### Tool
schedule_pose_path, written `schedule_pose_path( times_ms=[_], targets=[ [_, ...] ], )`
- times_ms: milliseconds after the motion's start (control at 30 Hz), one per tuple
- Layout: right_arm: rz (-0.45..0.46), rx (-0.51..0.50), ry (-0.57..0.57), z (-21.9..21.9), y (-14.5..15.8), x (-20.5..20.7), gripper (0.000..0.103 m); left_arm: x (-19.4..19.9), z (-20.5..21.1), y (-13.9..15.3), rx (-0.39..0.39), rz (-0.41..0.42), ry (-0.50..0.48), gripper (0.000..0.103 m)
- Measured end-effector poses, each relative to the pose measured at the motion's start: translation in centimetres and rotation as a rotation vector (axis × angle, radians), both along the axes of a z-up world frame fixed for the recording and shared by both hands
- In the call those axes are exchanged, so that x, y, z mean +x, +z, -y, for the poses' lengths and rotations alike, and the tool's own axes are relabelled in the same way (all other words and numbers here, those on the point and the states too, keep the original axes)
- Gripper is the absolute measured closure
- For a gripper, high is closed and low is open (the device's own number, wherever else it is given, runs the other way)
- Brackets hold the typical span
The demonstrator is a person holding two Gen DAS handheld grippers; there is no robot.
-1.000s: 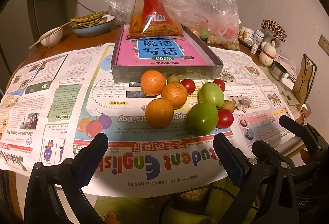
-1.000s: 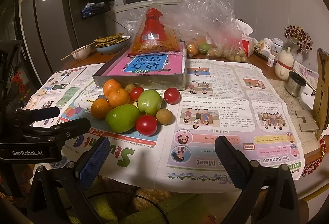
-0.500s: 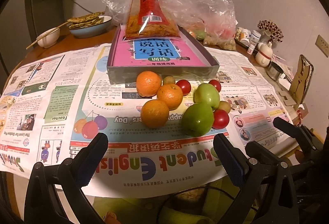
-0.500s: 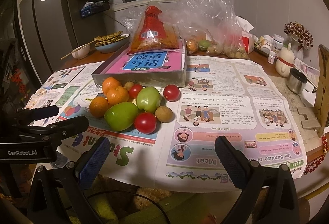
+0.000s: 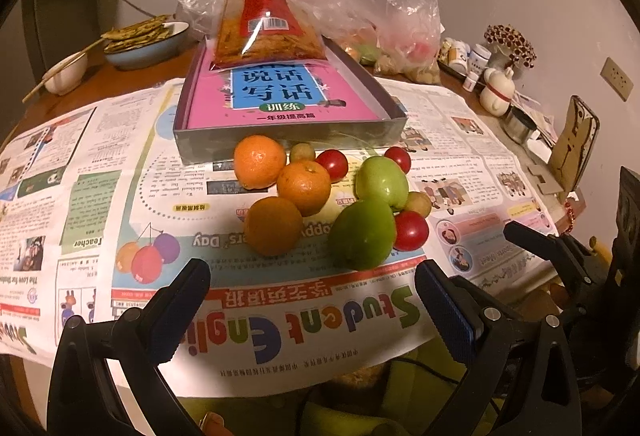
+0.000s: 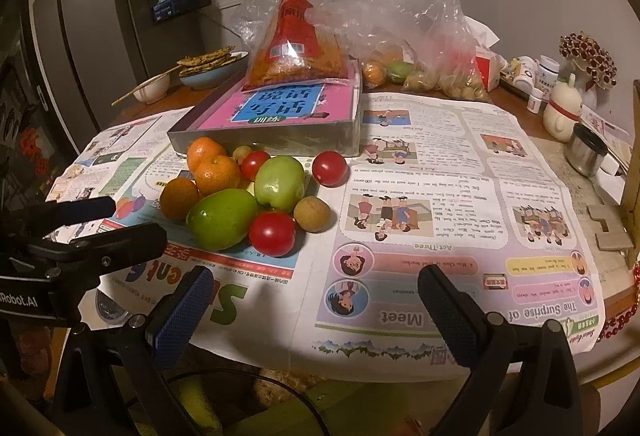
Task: Organize fruits
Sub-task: 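Grasp the green apple with the left tool while the right tool grasps a red cherry tomato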
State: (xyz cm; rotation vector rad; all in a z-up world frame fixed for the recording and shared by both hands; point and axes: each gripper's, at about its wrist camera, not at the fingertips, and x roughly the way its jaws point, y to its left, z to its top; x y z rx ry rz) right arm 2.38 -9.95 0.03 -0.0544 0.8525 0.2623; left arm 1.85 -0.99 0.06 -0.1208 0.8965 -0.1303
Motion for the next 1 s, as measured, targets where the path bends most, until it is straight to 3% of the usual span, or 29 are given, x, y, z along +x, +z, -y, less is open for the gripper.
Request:
schedule_pose_path(
  times_ms=[433, 500, 567, 633, 700, 800, 1000],
  targets=[
    [-0.019, -0.004, 0.063, -1.0, -0.8, 1.5, 0.000, 1.6, 0.7, -0.4, -0.025, -0.043, -0.064, 0.001],
    [-0.028, 0.006, 0.081, -1.1, -0.9, 1.7, 0.001, 1.7, 0.6, -0.4, -0.045, -0.045, -0.076, 0.009],
    [-0.031, 0.015, 0.094, -1.2, -0.9, 1.9, 0.008, 1.9, 0.7, -0.5, -0.062, -0.056, -0.093, 0.011],
    [-0.048, 0.024, 0.112, -1.3, -1.2, 2.1, 0.021, 2.1, 0.9, -0.5, -0.065, -0.061, -0.104, 0.020],
    [-0.060, 0.027, 0.132, -1.5, -1.4, 2.3, 0.028, 2.5, 1.2, -0.7, -0.073, -0.075, -0.130, 0.034],
    [-0.066, 0.031, 0.147, -1.7, -1.6, 2.5, 0.044, 2.9, 1.8, -0.9, -0.059, -0.087, -0.155, 0.039],
    [-0.056, 0.024, 0.184, -2.2, -1.8, 2.9, 0.057, 3.9, 2.4, -1.3, -0.029, -0.111, -0.195, 0.046]
  ],
)
